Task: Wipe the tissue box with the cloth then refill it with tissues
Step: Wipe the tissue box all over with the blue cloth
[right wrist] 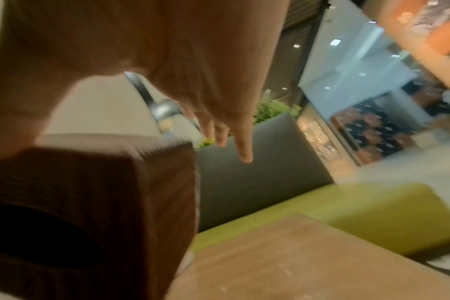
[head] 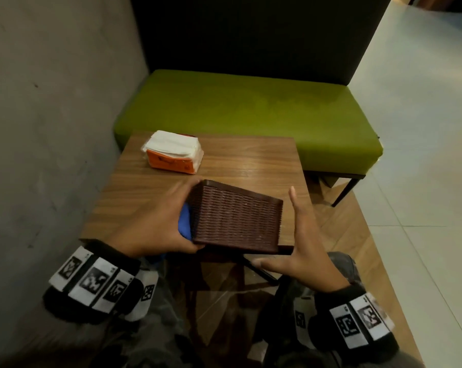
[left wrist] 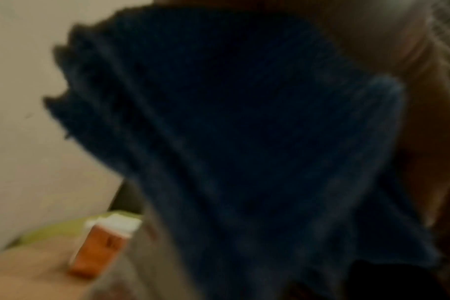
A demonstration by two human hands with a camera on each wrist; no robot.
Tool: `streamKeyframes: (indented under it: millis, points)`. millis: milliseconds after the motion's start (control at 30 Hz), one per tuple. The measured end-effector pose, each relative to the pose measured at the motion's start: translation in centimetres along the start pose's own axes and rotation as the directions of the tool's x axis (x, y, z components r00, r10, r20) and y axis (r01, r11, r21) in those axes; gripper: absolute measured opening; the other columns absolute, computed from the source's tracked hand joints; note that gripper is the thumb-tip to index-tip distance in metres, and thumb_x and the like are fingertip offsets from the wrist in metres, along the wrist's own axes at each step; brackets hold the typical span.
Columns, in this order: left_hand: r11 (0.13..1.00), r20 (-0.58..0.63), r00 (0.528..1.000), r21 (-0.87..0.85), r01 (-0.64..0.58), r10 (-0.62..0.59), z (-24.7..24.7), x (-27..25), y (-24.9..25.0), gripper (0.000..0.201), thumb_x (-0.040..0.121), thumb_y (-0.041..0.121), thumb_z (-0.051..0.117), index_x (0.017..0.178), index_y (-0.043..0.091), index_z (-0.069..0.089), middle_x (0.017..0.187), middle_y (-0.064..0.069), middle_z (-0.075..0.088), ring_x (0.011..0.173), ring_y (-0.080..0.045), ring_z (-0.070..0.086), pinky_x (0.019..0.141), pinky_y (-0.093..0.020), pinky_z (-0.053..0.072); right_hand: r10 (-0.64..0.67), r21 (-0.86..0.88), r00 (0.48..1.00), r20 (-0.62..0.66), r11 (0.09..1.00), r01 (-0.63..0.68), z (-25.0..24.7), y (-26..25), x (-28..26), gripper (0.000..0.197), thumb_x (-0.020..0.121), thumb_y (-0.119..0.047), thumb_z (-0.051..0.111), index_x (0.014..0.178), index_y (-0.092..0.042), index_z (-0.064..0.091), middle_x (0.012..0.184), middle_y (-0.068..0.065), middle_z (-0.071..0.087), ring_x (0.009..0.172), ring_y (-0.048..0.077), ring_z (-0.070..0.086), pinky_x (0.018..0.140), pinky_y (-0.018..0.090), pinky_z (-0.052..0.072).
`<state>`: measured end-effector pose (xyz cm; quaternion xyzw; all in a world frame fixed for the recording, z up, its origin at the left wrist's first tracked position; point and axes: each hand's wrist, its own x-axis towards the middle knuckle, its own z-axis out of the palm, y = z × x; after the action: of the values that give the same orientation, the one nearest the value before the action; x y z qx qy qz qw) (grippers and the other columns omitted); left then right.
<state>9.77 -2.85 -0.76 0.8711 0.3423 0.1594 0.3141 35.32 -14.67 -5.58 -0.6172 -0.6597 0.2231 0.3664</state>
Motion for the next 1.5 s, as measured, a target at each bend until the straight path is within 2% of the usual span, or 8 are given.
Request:
streamKeyframes:
  millis: [167, 400, 600, 767, 867, 1000, 1267, 1500]
  points:
    - [0.907, 0.05, 0.997, 0.415, -0.07, 0.055, 1.3, 0.6, 2.2, 0.108, 0.053, 0.047, 0.074, 0.141, 0.034, 0.014, 0.143, 0.017, 0.022, 0.11, -0.014, 0.054, 0.076, -0.038, 0.054, -0.052, -0.245, 0.997, 0.049, 0.968, 0.063, 4.7, -3.7, 1.5, 0.133, 0.059, -0.058, 0.077, 0.149, -0.031, -0.017, 0.162, 0.002, -0.007, 0.15, 0.02, -0.007, 0.117, 0.06, 0.015]
    - [0.996, -0.117, 0.99, -0.047, -0.081, 0.075, 1.3, 0.6, 0.8, 0.103, 0.055, 0.049, 0.083, 0.142, 0.038, 0.027, 0.145, 0.01, 0.035, 0.133, -0.002, 0.036, 0.11, -0.027, 0.034, -0.028, -0.07, 0.97, -0.24, 0.997, 0.012, 5.0, -2.5, 1.9, 0.098, 0.06, -0.053, 0.08, 0.136, -0.017, 0.03, 0.126, 0.001, 0.045, 0.118, 0.016, 0.044, 0.1, 0.04, 0.041]
    - [0.921, -0.752, 0.635, -0.354, -0.163, -0.177, 1.0, 1.3, 3.5, 0.021, 0.084, 0.036, 0.065, 0.099, 0.023, 0.064, 0.11, -0.004, 0.063, 0.107, -0.005, 0.058, 0.096, -0.022, 0.044, -0.052, 0.011, 0.95, -0.307, 0.998, 0.058, 5.1, -1.8, 1.5, 0.095, 0.056, -0.05, 0.082, 0.132, -0.033, 0.027, 0.122, -0.027, 0.033, 0.117, 0.002, 0.039, 0.102, 0.022, 0.033]
    - [0.956, -0.44, 0.849, 0.1, -0.276, 0.292, 7.1, 0.3, 6.1, 0.038, 0.084, 0.037, 0.066, 0.12, 0.023, 0.061, 0.14, -0.004, 0.043, 0.128, -0.019, 0.043, 0.107, -0.036, 0.036, -0.045, 0.065, 0.946, -0.322, 0.995, 0.07, 6.0, -1.8, 1.5, 0.089, 0.064, -0.054, 0.072, 0.135, -0.036, 0.022, 0.126, -0.027, 0.03, 0.119, -0.005, 0.037, 0.1, 0.006, 0.027]
    - [0.962, -0.458, 0.847, 0.144, -0.23, 0.271, 7.2, 1.0, 4.1, 0.038, 0.09, 0.035, 0.059, 0.125, 0.022, 0.058, 0.141, -0.004, 0.044, 0.131, -0.019, 0.042, 0.107, -0.049, 0.034, -0.084, 0.053, 0.939, -0.334, 0.993, 0.108, 5.8, -1.4, 1.2, 0.096, 0.059, -0.049, 0.084, 0.135, -0.019, 0.033, 0.128, -0.006, 0.042, 0.117, 0.008, 0.046, 0.1, 0.013, 0.033]
    - [0.993, -0.705, 0.705, -0.118, -0.009, -0.077, 5.5, 2.9, 2.6, 0.034, 0.089, 0.031, 0.057, 0.117, 0.014, 0.063, 0.126, -0.006, 0.054, 0.118, -0.011, 0.051, 0.101, -0.027, 0.042, -0.098, 0.053, 0.938, -0.334, 0.991, 0.122, 5.7, -1.8, 0.9, 0.101, 0.055, -0.05, 0.087, 0.134, -0.017, 0.033, 0.127, 0.0, 0.043, 0.118, 0.017, 0.048, 0.101, 0.024, 0.039]
    - [0.944, -0.525, 0.785, 0.176, -0.278, 0.329, 7.5, 1.7, 6.5, 0.032, 0.087, 0.021, 0.065, 0.117, 0.01, 0.066, 0.131, -0.01, 0.054, 0.123, -0.017, 0.051, 0.105, -0.029, 0.041, -0.154, -0.004, 0.92, -0.36, 0.987, 0.163, 5.6, -2.4, 1.6, 0.078, 0.076, -0.055, 0.068, 0.136, -0.015, 0.037, 0.128, -0.012, 0.04, 0.119, 0.009, 0.046, 0.103, 0.029, 0.04]
    - [0.999, -0.735, 0.678, -0.044, -0.003, -0.03, 6.0, 3.1, 3.8, 0.028, 0.088, 0.023, 0.059, 0.112, 0.01, 0.066, 0.124, -0.009, 0.056, 0.118, -0.003, 0.046, 0.101, -0.011, 0.036, -0.126, 0.059, 0.934, -0.334, 0.986, 0.154, 5.5, -1.9, 1.2, 0.097, 0.058, -0.049, 0.085, 0.134, -0.017, 0.032, 0.129, -0.001, 0.043, 0.119, 0.02, 0.049, 0.1, 0.037, 0.043]
